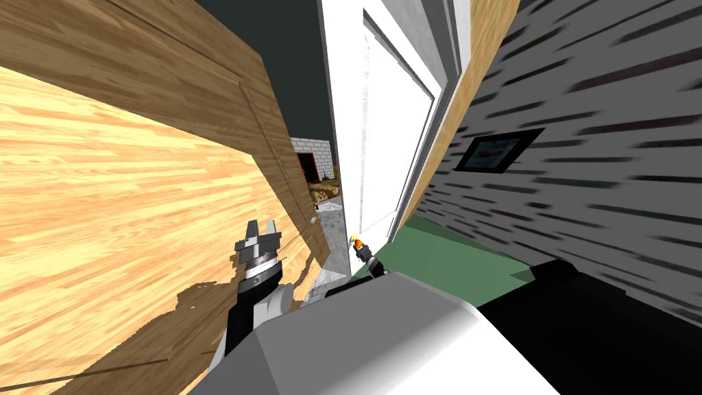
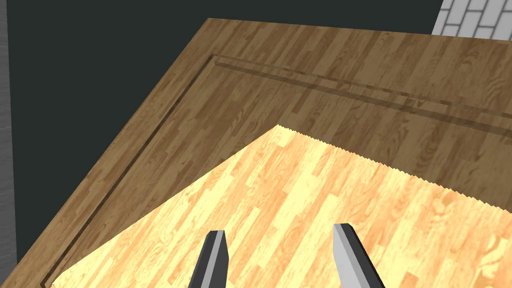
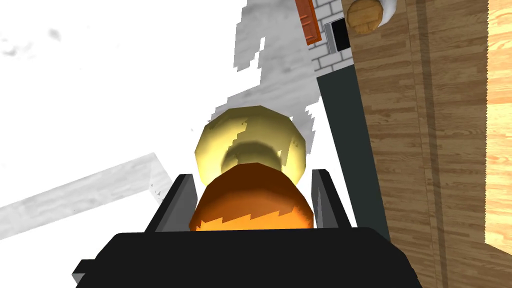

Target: Push the door open

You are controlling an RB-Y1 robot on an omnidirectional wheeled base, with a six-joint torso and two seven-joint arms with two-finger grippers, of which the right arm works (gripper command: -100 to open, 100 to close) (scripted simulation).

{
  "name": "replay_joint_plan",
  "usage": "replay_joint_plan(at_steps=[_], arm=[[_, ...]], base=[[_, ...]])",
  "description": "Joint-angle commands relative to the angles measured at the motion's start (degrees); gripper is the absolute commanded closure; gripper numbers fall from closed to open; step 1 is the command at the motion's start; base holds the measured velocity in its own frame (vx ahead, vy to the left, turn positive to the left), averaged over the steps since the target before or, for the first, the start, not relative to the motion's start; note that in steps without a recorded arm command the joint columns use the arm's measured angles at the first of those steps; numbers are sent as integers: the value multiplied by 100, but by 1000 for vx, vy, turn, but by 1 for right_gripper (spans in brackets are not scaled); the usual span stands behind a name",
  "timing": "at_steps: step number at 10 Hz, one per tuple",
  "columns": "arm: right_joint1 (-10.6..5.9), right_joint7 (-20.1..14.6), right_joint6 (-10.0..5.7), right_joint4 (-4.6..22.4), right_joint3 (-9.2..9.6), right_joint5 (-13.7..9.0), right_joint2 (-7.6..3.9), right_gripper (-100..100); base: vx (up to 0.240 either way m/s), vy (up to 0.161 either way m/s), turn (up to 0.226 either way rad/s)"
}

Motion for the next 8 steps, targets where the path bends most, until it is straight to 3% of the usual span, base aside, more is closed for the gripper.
replay_joint_plan(at_steps=[1,7,8], arm=[[-30,-163,-17,58,-91,-180,-57,100],[31,-886,-93,190,-236,-854,-220,100],[31,-886,-93,190,-236,-854,-220,100]], base=[[5,5,139],[7,3,183],[9,2,43]])
